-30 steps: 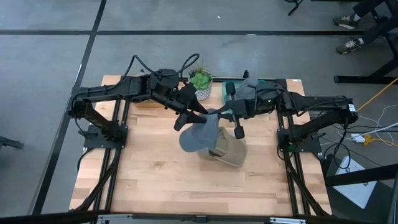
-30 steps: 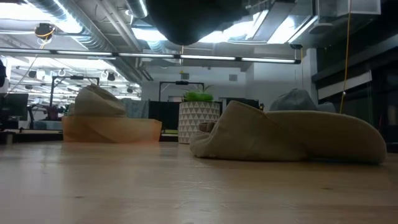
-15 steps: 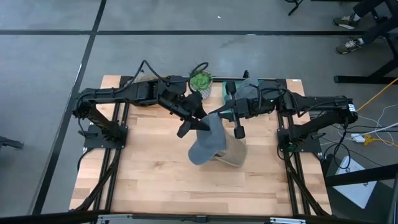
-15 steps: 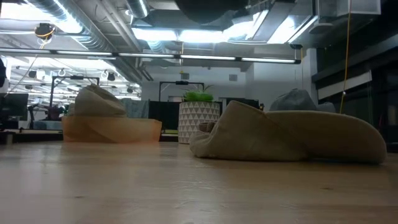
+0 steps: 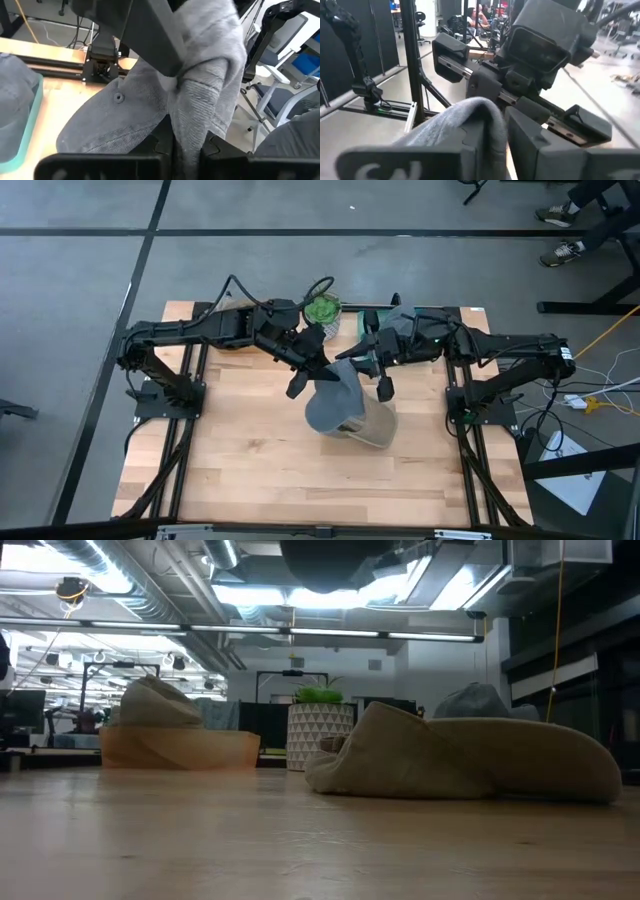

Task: Pick & Place hat
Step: Put the gray cap into the green bin

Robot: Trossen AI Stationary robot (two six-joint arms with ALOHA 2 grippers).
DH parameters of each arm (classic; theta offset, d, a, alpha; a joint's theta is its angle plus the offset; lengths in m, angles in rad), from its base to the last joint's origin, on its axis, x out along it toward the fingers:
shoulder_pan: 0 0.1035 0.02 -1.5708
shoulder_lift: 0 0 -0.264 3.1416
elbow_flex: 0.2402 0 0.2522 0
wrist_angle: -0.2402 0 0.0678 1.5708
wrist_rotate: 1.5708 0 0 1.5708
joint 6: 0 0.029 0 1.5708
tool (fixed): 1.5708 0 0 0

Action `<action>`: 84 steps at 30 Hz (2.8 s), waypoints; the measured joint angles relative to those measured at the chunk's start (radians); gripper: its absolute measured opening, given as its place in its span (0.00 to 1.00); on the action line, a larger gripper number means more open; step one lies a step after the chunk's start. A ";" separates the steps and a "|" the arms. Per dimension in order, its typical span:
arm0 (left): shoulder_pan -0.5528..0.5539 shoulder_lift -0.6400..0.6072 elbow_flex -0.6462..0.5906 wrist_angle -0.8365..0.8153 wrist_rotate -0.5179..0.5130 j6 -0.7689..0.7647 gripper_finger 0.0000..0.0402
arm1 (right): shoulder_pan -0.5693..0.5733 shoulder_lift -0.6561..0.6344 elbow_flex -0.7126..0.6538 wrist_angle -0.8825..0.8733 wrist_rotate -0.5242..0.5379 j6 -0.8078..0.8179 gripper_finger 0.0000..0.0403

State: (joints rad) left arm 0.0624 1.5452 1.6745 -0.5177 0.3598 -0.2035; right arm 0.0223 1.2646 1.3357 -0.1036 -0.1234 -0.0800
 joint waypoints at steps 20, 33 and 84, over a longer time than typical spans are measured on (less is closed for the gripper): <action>-0.003 0.000 -0.002 -0.127 -0.264 0.001 0.04 | 0.000 -0.178 0.000 -0.561 0.044 0.264 0.42; 0.000 0.088 -0.002 0.077 -0.424 0.182 0.05 | 0.001 -0.232 0.000 -0.832 0.159 0.401 0.41; -0.023 0.190 -0.002 0.044 -0.701 0.349 0.05 | 0.000 -0.064 -0.001 -0.515 0.497 0.394 0.04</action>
State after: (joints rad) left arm 0.0391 1.7347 1.6730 -0.4736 -0.3413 0.1453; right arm 0.0227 1.2003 1.3350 -0.6189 0.3732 0.3136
